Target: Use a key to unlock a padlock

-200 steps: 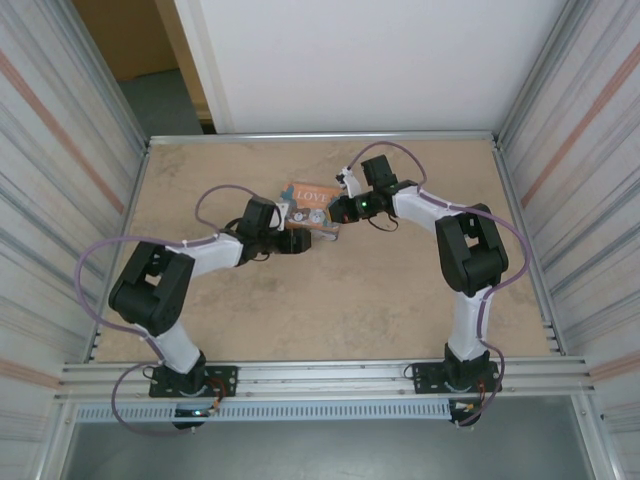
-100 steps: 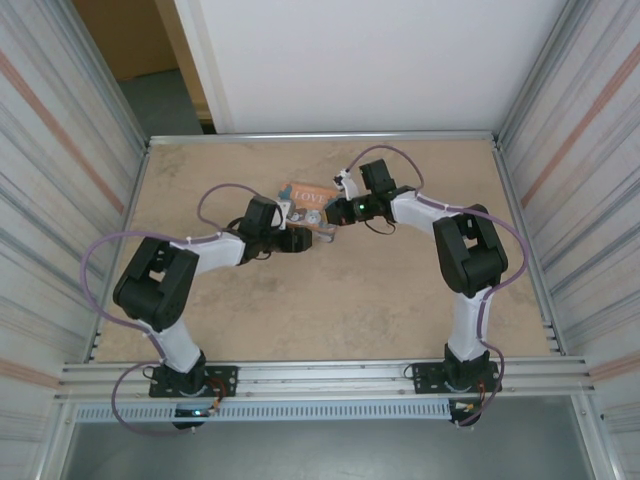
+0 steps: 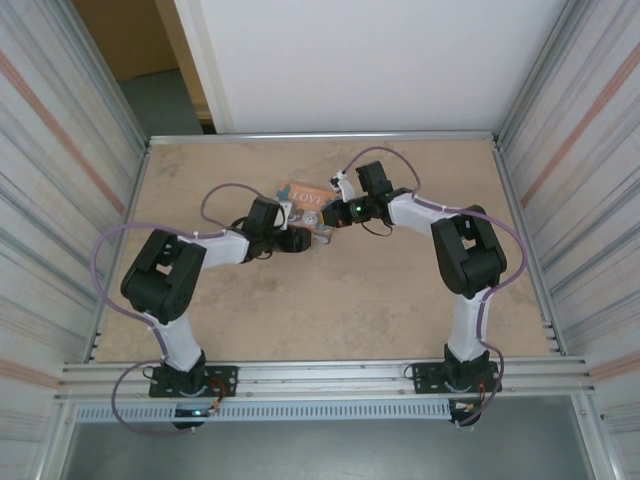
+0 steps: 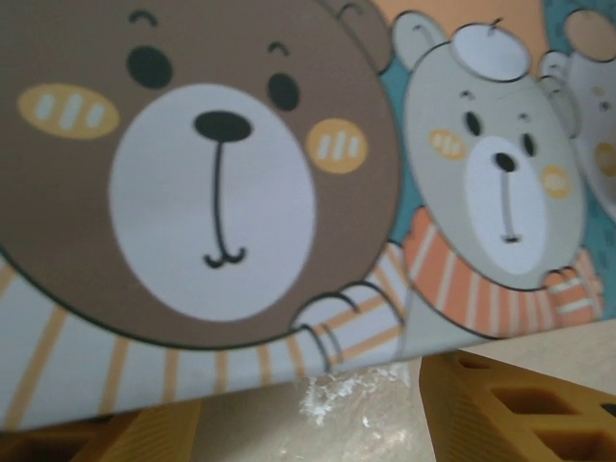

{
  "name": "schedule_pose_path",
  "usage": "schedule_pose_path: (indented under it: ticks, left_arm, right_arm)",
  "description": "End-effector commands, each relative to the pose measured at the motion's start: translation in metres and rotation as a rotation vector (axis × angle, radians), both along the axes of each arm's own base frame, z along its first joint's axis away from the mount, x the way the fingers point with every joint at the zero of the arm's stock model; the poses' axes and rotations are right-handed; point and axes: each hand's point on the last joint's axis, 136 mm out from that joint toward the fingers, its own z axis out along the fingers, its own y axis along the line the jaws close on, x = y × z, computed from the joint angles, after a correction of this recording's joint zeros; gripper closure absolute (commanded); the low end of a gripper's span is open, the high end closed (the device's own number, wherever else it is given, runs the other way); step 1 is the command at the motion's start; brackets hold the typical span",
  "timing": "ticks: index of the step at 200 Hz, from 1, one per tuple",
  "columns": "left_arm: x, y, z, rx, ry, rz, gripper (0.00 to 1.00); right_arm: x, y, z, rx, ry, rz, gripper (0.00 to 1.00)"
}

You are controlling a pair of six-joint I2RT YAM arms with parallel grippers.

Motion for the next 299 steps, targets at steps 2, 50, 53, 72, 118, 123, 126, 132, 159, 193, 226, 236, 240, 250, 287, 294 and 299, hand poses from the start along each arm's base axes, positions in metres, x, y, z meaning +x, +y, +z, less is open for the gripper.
schedule_pose_path:
  ticks: [2,50,53,72,118,123,126,132,159,193,226,236,240,250,287,294,299]
  left_arm:
    - [0.011,-0.001,0.002,0.027,-0.053,-0.008,0.39]
    - [0.014,-0.002,-0.004,0.025,-0.106,-0.004,0.42]
    - [0.015,-0.003,-0.004,0.022,-0.110,-0.003,0.43]
    - [0.016,-0.004,-0.006,0.007,-0.121,0.002,0.45]
    - [0.016,-0.017,-0.005,-0.029,-0.105,-0.025,0.49]
    - [0.015,-0.019,-0.005,-0.034,-0.101,-0.026,0.50]
    - [0.015,-0.019,-0.005,-0.037,-0.099,-0.026,0.50]
    - [0.015,-0.021,-0.005,-0.043,-0.097,-0.024,0.50]
    - [0.014,-0.024,-0.003,-0.059,-0.085,-0.017,0.53]
    - [0.016,-0.024,0.000,-0.084,-0.070,0.015,0.56]
    - [0.019,-0.022,-0.002,-0.102,-0.046,0.073,0.58]
    - [0.020,-0.022,-0.001,-0.107,-0.042,0.085,0.59]
    - [0.020,-0.021,-0.002,-0.108,-0.040,0.091,0.59]
    - [0.021,-0.021,-0.002,-0.110,-0.036,0.104,0.59]
    - [0.023,-0.019,-0.002,-0.126,-0.026,0.139,0.62]
    - [0.023,-0.019,-0.003,-0.128,-0.024,0.140,0.64]
    - [0.022,-0.020,-0.002,-0.131,-0.023,0.138,0.64]
  right_arm:
    - [-0.022,-0.008,-0.031,-0.079,0.113,-0.019,1.00]
    - [-0.023,-0.008,-0.031,-0.083,0.114,-0.020,1.00]
    - [-0.024,-0.008,-0.032,-0.084,0.115,-0.020,1.00]
    - [-0.024,-0.009,-0.031,-0.086,0.110,-0.020,1.00]
    - [-0.026,-0.007,-0.033,-0.090,0.111,-0.017,1.00]
    - [-0.026,-0.007,-0.033,-0.090,0.111,-0.017,1.00]
    - [-0.026,-0.006,-0.033,-0.090,0.111,-0.017,1.00]
    - [-0.026,-0.006,-0.033,-0.090,0.109,-0.018,1.00]
    - [-0.026,-0.005,-0.033,-0.089,0.109,-0.018,1.00]
    - [-0.026,-0.005,-0.033,-0.088,0.107,-0.019,1.00]
    - [-0.026,-0.004,-0.032,-0.085,0.104,-0.019,1.00]
    - [-0.026,-0.004,-0.031,-0.084,0.104,-0.020,1.00]
    - [-0.026,-0.004,-0.031,-0.084,0.103,-0.021,1.00]
    - [-0.026,-0.004,-0.031,-0.084,0.103,-0.021,1.00]
    - [-0.027,-0.003,-0.029,-0.081,0.099,-0.020,1.00]
    - [-0.027,-0.003,-0.029,-0.079,0.098,-0.019,1.00]
    - [-0.027,-0.003,-0.028,-0.078,0.094,-0.018,1.00]
